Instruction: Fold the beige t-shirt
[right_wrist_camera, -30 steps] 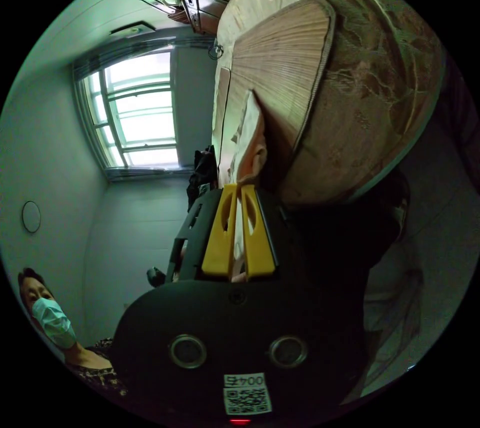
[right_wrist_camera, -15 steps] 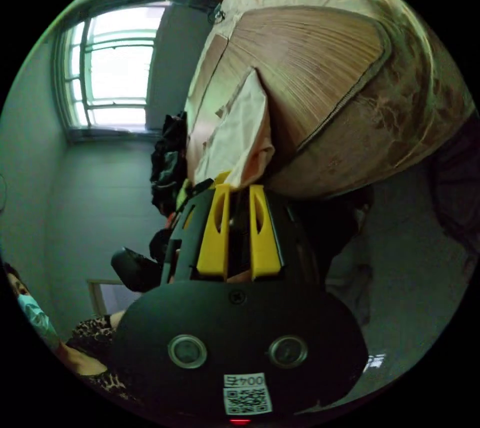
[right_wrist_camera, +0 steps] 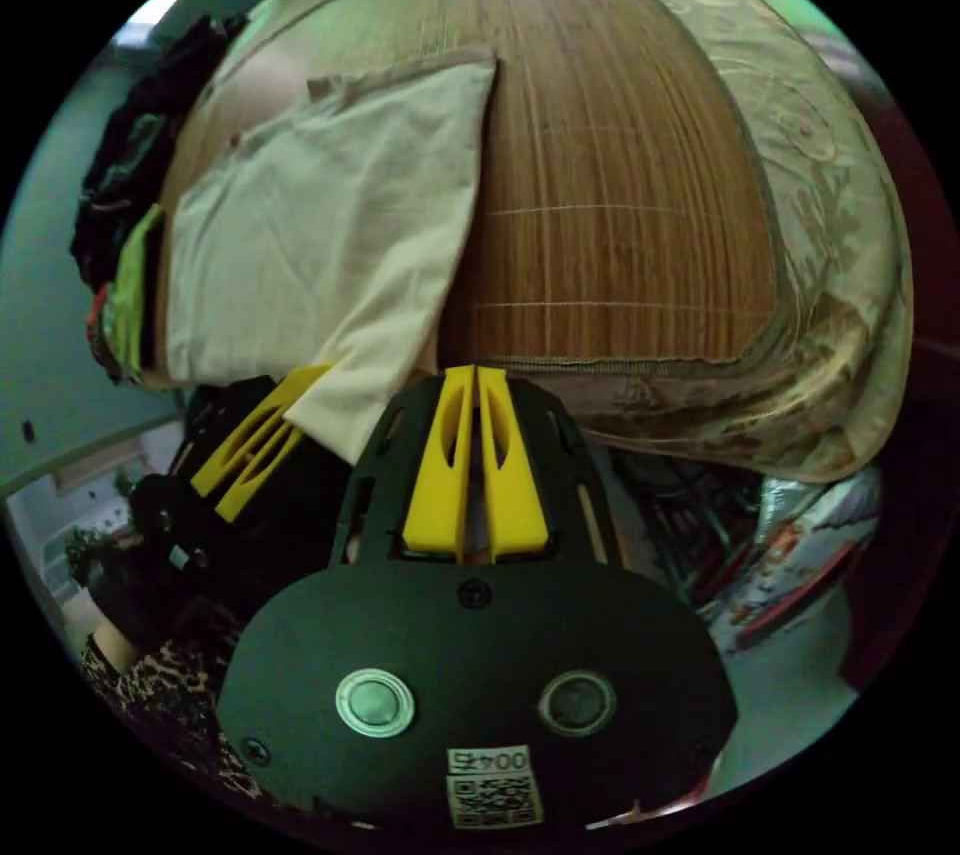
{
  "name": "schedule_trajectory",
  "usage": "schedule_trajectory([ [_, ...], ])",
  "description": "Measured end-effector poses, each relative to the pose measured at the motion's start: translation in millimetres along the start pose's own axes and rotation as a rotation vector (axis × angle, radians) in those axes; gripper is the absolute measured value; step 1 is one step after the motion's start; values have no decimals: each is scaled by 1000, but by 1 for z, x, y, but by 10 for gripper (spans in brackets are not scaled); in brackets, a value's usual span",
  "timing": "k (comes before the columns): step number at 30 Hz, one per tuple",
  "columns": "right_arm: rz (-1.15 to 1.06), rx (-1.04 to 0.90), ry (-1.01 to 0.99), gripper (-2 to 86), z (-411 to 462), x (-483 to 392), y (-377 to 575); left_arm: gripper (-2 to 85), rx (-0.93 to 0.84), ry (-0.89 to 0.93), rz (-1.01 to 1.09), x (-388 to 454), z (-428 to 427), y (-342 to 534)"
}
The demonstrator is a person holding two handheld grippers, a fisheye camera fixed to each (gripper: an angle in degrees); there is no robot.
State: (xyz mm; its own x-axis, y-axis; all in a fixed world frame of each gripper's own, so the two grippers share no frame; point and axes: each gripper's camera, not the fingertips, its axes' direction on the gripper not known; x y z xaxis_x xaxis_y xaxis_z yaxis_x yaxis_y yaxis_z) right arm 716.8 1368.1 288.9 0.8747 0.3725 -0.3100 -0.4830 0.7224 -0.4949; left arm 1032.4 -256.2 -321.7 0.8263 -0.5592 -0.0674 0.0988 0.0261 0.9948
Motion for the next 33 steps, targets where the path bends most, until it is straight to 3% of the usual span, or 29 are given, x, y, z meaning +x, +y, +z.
schedule_trajectory([
  [2, -54, -88, 123, -6, 4, -13, -17, 3, 1, 4, -4, -6, 4, 0],
  [7, -86, -103, 135, -7, -4, -16, -30, 3, 6, 41, -45, -32, 14, -2],
  [13, 75, 113, -258, -6, -55, 47, -27, 3, 47, 89, -122, -75, 7, -3],
  [17, 95, 149, -514, 8, -70, 73, -40, 3, 61, 122, -177, -103, 4, -5],
  [21, 202, -2, -564, 0, -57, 86, -67, 3, 97, 148, -232, -135, -9, -5],
  [25, 177, 69, -712, -7, -67, 97, -76, 3, 129, 160, -270, -164, -20, -3],
  [33, -2, 153, -701, -6, -78, 102, -75, 4, 150, 202, -329, -209, -22, -4],
])
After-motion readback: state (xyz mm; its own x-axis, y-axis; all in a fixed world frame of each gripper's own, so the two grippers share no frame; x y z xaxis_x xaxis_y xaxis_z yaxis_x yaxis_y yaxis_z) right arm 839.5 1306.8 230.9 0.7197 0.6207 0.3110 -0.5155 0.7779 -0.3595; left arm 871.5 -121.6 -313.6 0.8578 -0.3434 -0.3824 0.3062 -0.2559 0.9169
